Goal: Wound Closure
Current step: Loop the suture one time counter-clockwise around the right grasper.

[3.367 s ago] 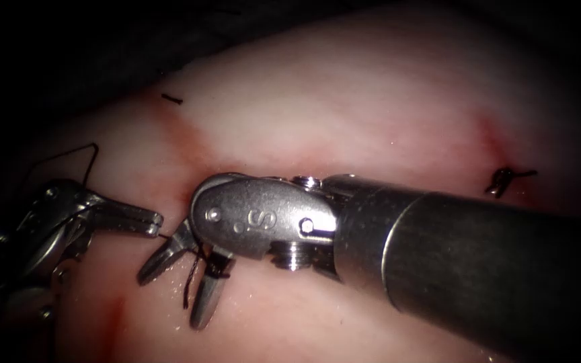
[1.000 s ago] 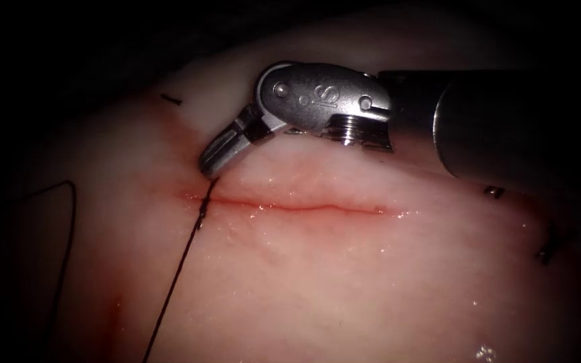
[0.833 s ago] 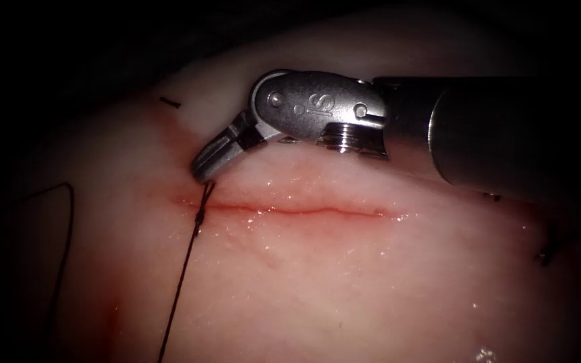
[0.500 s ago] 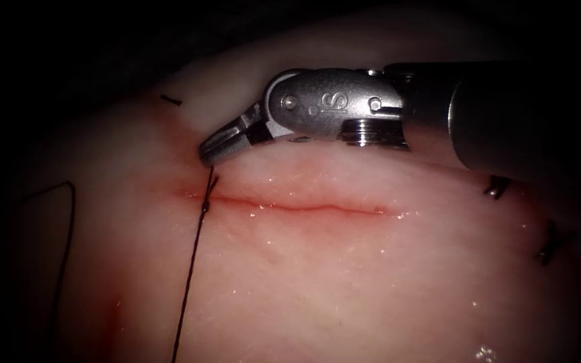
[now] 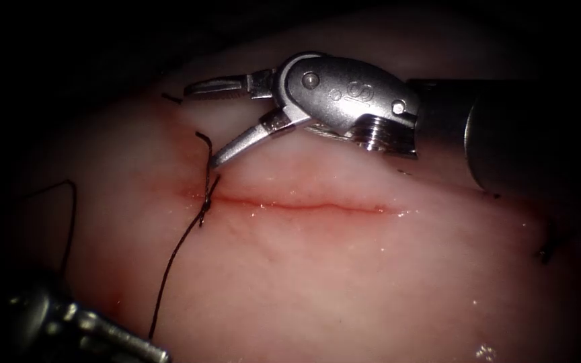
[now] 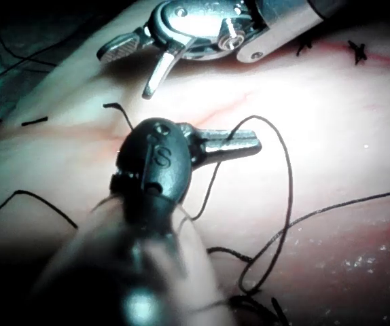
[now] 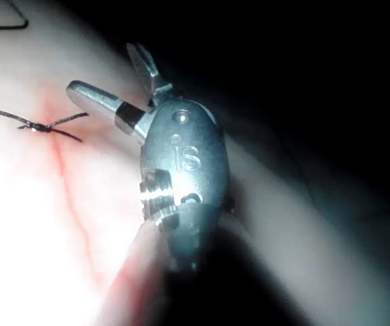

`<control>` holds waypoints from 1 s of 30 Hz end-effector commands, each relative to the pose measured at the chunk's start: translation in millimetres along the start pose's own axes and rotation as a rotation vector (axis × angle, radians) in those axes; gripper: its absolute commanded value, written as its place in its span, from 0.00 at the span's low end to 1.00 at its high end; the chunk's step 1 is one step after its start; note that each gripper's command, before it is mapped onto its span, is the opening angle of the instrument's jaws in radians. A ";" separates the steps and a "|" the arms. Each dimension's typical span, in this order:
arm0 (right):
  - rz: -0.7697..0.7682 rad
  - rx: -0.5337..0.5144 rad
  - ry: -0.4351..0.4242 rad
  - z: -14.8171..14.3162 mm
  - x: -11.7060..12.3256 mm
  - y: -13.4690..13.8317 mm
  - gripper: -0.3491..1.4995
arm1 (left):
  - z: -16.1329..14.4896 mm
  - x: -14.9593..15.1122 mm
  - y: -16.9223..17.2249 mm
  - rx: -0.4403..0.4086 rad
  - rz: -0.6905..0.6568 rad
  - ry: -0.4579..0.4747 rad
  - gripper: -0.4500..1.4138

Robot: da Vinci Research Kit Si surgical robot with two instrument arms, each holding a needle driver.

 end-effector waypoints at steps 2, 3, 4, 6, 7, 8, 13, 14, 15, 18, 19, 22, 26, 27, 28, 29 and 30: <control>0.017 -0.045 0.011 0.3 1.3 1.2 0.79 | -0.5 0.3 -1.9 0.000 0.025 -0.014 0.00; 0.022 -0.056 0.011 0.0 1.5 1.2 0.79 | -0.9 0.4 -2.2 -0.003 0.038 -0.022 0.00; 0.029 -0.069 0.004 -0.3 1.7 1.2 0.79 | -1.2 0.6 -2.7 -0.002 0.056 -0.026 0.00; 0.021 -0.105 -0.019 -0.8 2.1 1.1 0.82 | -1.8 1.1 -3.3 0.000 0.070 -0.028 0.00; 0.020 -0.141 -0.042 -1.3 2.4 1.1 0.84 | -2.3 1.7 -3.9 0.002 0.095 -0.027 0.00; 0.024 -0.156 -0.048 -1.5 2.4 0.9 0.84 | -2.5 2.0 -4.2 0.002 0.103 -0.025 0.00; 0.017 -0.212 -0.048 -1.2 2.2 -1.2 0.64 | -3.0 3.6 -5.4 -0.007 0.147 -0.010 0.00; 0.016 -0.196 -0.040 -0.9 2.0 -2.1 0.34 | -3.1 3.9 -5.7 -0.018 0.149 0.001 0.00; 0.021 -0.181 -0.027 -0.7 1.8 -2.9 0.06 | -3.1 4.2 -6.0 -0.028 0.158 0.013 0.00; 0.042 -0.159 -0.019 0.3 1.1 -4.8 0.00 | -2.9 4.7 -7.0 -0.035 0.163 0.039 0.00; 0.053 -0.159 -0.020 0.8 0.8 -5.3 0.00 | -2.7 4.8 -7.3 -0.039 0.162 0.046 0.00; 0.079 -0.157 -0.018 1.7 0.4 -6.1 0.00 | -2.1 4.9 -8.0 -0.058 0.163 0.070 0.00; 0.085 -0.135 -0.005 3.6 0.3 -7.0 0.00 | -1.4 4.7 -9.5 -0.094 0.167 0.112 0.00; 0.083 -0.137 -0.001 4.0 0.2 -7.2 0.00 | -1.2 4.6 -9.9 -0.099 0.169 0.119 0.00; 0.079 -0.135 0.003 4.5 0.2 -7.5 0.00 | -1.1 4.5 -10.3 -0.105 0.176 0.127 0.00; 0.074 -0.129 0.011 5.2 0.0 -7.8 0.00 | -0.9 4.4 -10.6 -0.111 0.172 0.133 0.00; 0.069 -0.124 0.017 5.7 -0.2 -8.1 0.00 | -0.8 4.3 -10.9 -0.110 0.167 0.142 0.00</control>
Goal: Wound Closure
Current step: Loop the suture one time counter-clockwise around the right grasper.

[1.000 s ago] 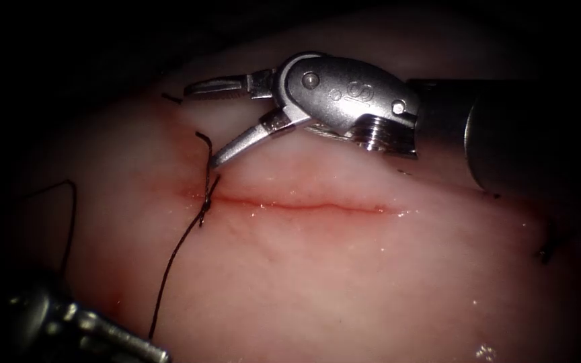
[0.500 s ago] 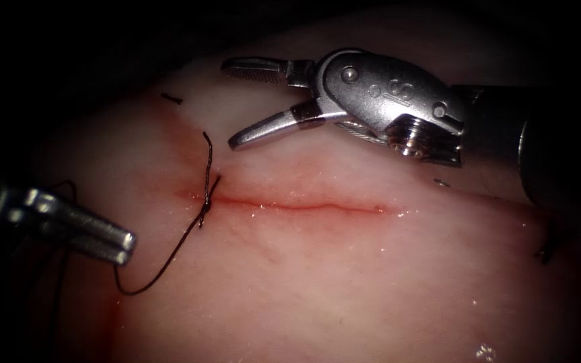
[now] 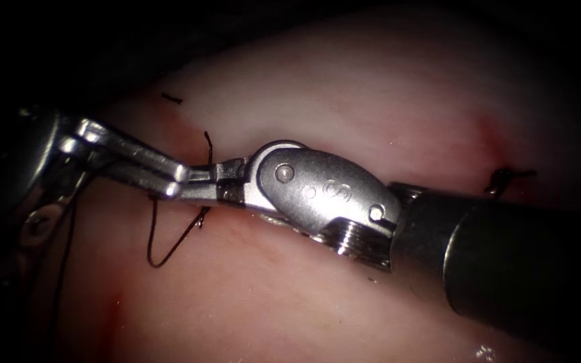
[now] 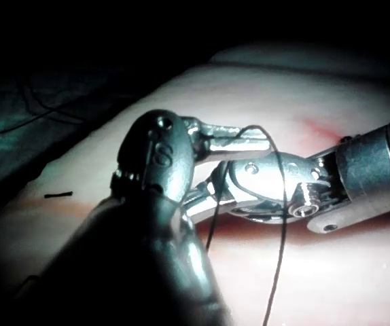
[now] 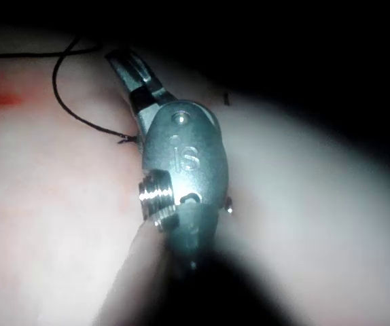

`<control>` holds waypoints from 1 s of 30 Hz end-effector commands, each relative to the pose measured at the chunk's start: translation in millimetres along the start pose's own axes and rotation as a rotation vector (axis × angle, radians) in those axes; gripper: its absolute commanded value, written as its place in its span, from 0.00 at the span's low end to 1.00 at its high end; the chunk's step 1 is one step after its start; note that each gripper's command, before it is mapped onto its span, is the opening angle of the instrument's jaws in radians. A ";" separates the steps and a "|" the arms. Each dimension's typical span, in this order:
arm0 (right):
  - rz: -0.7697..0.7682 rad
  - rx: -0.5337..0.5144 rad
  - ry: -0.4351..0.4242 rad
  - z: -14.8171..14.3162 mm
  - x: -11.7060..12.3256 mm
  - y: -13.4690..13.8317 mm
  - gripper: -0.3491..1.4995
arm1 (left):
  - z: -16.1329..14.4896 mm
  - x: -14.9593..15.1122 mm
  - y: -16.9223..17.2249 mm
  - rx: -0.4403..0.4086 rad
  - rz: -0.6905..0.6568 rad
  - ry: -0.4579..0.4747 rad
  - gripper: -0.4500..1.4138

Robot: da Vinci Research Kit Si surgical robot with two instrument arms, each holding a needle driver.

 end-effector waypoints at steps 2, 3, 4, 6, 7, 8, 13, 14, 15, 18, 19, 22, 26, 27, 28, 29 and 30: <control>-0.014 0.021 0.019 2.8 -0.2 -0.3 0.00 | 0.1 -0.3 -1.7 0.026 -0.005 0.014 0.00; -0.019 0.037 0.031 3.3 -0.5 -0.6 0.00 | 0.1 -0.5 -2.1 0.036 -0.009 0.021 0.00; -0.022 0.048 0.043 3.6 -0.6 -0.8 0.00 | 0.0 -0.8 -2.4 0.047 -0.014 0.027 0.00; -0.029 0.096 0.092 4.3 -0.7 -1.2 0.00 | -0.4 -1.4 -3.0 0.060 -0.017 0.033 0.00; -0.029 0.096 0.092 4.3 -0.7 -1.2 0.00 | -0.4 -1.4 -3.0 0.060 -0.017 0.033 0.00; -0.030 0.107 0.115 4.5 -0.7 -1.3 0.00 | -0.7 -1.7 -3.2 0.066 -0.022 0.035 0.00; -0.027 0.135 0.212 4.6 -0.4 -1.7 0.00 | -1.9 -3.0 -4.2 0.112 -0.036 0.059 0.00; -0.026 0.138 0.217 4.7 -0.4 -1.9 0.00 | -2.2 -3.4 -4.4 0.121 -0.033 0.064 0.00; -0.025 0.139 0.227 4.7 -0.3 -2.1 0.00 | -2.4 -3.7 -4.5 0.123 -0.037 0.064 0.00; -0.019 0.139 0.265 4.6 0.2 -2.5 0.00 | -3.1 -5.0 -4.6 0.125 -0.045 0.060 0.00; -0.017 0.144 0.274 4.6 0.4 -2.5 0.00 | -3.3 -5.4 -4.5 0.121 -0.047 0.055 0.00; -0.008 0.135 0.307 4.2 1.0 -2.7 0.00 | -3.9 -6.5 -4.2 0.114 -0.053 0.044 0.00; 0.013 0.093 0.376 3.1 1.5 -2.5 0.00 | -4.9 -7.6 -3.7 0.120 -0.059 0.042 0.00; 0.028 0.073 0.393 2.6 1.6 -2.4 0.00 | -5.2 -7.8 -3.5 0.126 -0.062 0.044 0.00; 0.035 0.057 0.403 2.2 1.6 -2.3 0.00 | -5.5 -7.9 -3.4 0.129 -0.061 0.045 0.00; 0.042 0.039 0.409 1.8 1.6 -2.2 0.00 | -5.7 -8.0 -3.3 0.131 -0.060 0.045 0.00; 0.050 0.021 0.421 1.3 1.7 -2.0 0.00 | -5.9 -8.0 -3.2 0.132 -0.060 0.044 0.00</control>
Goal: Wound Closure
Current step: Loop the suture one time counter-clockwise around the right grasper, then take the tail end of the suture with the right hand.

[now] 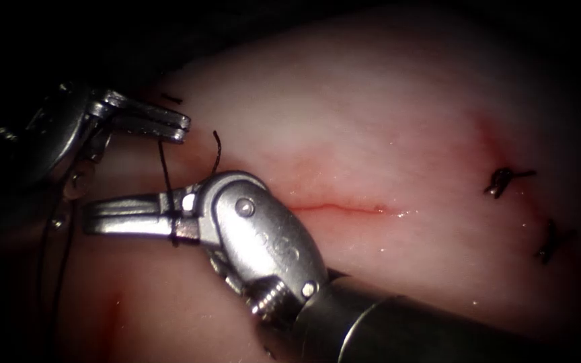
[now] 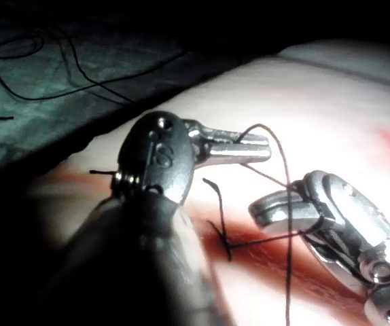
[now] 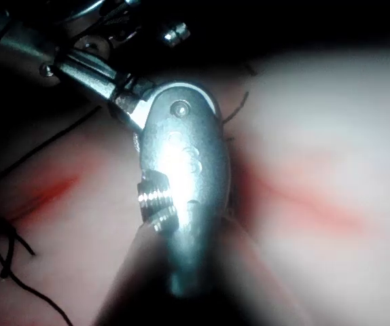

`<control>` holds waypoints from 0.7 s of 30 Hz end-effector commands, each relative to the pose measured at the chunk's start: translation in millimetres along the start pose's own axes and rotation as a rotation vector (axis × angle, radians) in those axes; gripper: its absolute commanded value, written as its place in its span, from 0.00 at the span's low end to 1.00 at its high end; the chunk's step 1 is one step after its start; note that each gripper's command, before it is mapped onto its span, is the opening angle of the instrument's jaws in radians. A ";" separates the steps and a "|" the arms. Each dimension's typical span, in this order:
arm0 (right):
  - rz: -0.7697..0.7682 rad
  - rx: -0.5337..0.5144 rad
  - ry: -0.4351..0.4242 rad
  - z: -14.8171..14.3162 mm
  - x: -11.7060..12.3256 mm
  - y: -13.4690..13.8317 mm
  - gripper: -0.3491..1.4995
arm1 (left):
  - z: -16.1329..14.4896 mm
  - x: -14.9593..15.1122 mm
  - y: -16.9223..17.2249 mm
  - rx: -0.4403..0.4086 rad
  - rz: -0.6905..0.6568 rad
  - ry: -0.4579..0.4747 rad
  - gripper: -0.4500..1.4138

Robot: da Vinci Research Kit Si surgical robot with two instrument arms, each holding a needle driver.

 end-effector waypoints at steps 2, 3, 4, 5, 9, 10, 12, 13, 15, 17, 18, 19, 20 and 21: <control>0.032 -0.077 0.033 -0.2 0.5 1.3 0.00 | -0.2 0.1 -0.9 0.008 0.009 0.006 0.00; 0.048 -0.114 0.033 -0.7 0.7 1.4 0.00 | -0.3 0.1 -0.7 0.014 0.009 0.010 0.00; 0.093 -0.174 0.025 -1.2 0.8 1.6 0.00 | -0.3 0.0 -0.5 0.015 0.011 0.011 0.00; 0.135 -0.215 0.026 -1.6 0.8 1.7 0.00 | -0.3 -0.1 -0.3 0.016 0.013 0.013 0.00; 0.279 -0.329 0.033 -2.3 0.7 1.7 0.00 | -0.1 -0.8 0.4 -0.014 0.024 -0.007 0.00; 0.374 -0.407 0.031 -2.5 0.5 1.5 0.00 | -0.2 -1.4 0.5 -0.031 0.030 -0.020 0.00; 0.447 -0.489 0.047 -2.7 0.4 1.2 0.00 | -0.4 -2.1 0.6 -0.013 0.038 -0.016 0.00; 0.444 -0.517 0.044 -2.7 0.3 1.1 0.00 | -0.5 -2.5 0.7 0.000 0.041 -0.021 0.00; 0.429 -0.601 0.029 -2.9 0.1 0.7 0.00 | -0.6 -3.3 0.9 0.025 0.049 -0.038 0.00; 0.423 -0.675 0.002 -3.0 -0.5 0.1 0.00 | -0.6 -4.3 1.3 0.060 0.052 -0.070 0.00; 0.432 -0.697 -0.005 -3.0 -0.7 -0.1 0.00 | -0.5 -4.7 1.6 0.069 0.056 -0.080 0.00; 0.433 -0.715 -0.009 -3.1 -0.8 -0.3 0.00 | -0.4 -5.0 1.9 0.075 0.059 -0.086 0.00; 0.430 -0.732 -0.012 -3.1 -0.9 -0.4 0.00 | -0.3 -5.2 2.1 0.080 0.062 -0.092 0.00; 0.453 -0.753 -0.005 -3.1 -1.0 -0.4 0.00 | -0.2 -5.5 2.3 0.087 0.065 -0.099 0.00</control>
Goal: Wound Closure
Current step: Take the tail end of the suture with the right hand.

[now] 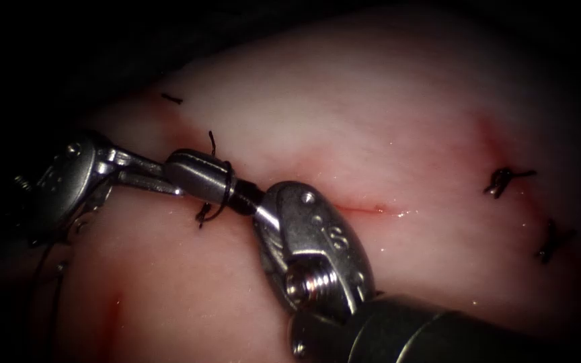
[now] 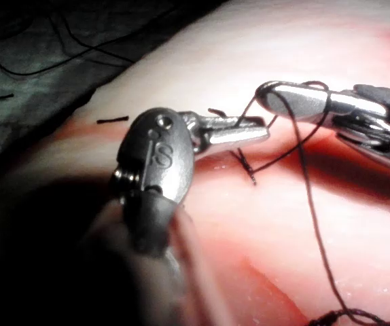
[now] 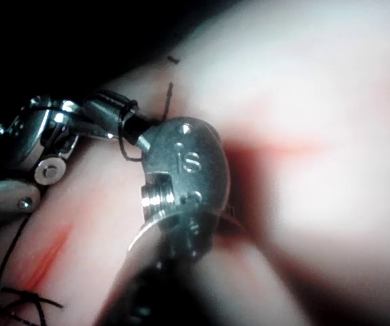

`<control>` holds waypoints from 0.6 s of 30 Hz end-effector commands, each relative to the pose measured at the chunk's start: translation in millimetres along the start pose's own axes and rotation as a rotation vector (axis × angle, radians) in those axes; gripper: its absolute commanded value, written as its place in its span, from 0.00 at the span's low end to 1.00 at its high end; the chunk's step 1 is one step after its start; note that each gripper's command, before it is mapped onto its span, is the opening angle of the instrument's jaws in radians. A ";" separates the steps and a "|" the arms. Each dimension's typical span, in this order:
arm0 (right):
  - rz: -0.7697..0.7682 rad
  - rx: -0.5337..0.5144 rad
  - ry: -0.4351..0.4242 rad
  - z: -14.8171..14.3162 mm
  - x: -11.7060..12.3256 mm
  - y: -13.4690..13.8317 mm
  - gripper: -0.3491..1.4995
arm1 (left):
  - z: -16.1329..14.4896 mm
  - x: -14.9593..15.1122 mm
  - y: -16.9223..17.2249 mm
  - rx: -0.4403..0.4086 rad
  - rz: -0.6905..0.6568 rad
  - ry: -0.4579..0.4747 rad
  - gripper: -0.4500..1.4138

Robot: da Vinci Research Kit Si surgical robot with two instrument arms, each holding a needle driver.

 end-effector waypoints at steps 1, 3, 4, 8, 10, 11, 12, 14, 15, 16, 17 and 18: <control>0.003 -0.032 0.009 1.5 -0.3 -0.4 0.00 | 0.6 -0.4 -0.6 0.007 0.009 -0.008 0.00; 0.018 -0.067 0.021 1.5 -0.3 -0.4 0.02 | 0.9 -0.6 0.0 0.017 0.014 -0.018 0.00; 0.019 -0.081 0.025 1.5 -0.3 -0.3 0.03 | 1.0 -0.7 0.2 0.026 0.021 -0.026 0.00; 0.025 -0.132 0.037 1.5 -0.3 -0.3 0.06 | 1.3 -0.7 0.7 0.041 0.028 -0.038 0.00; 0.013 -0.180 0.039 1.6 -0.3 -0.1 0.23 | 1.5 -0.5 1.0 0.053 0.039 -0.048 0.00; 0.010 -0.201 0.031 1.7 -0.3 0.0 0.30 | 1.5 -0.4 1.1 0.056 0.044 -0.051 0.00; 0.003 -0.222 0.016 1.9 -0.3 0.1 0.40 | 1.6 -0.4 1.2 0.063 0.043 -0.056 0.00; -0.006 -0.258 -0.005 2.0 -0.5 0.3 0.55 | 1.8 -0.2 1.5 0.074 0.053 -0.065 0.00; 0.004 -0.295 -0.039 2.1 -1.0 0.5 0.59 | 2.0 0.0 1.7 0.082 0.058 -0.071 0.00; 0.012 -0.307 -0.049 2.1 -1.2 0.6 0.58 | 2.1 0.1 1.7 0.085 0.057 -0.072 0.00; 0.012 -0.307 -0.049 2.1 -1.2 0.6 0.58 | 2.1 0.1 1.7 0.085 0.057 -0.072 0.00; 0.013 -0.329 -0.064 2.0 -1.7 0.9 0.55 | 2.1 0.2 1.7 0.088 0.062 -0.075 0.00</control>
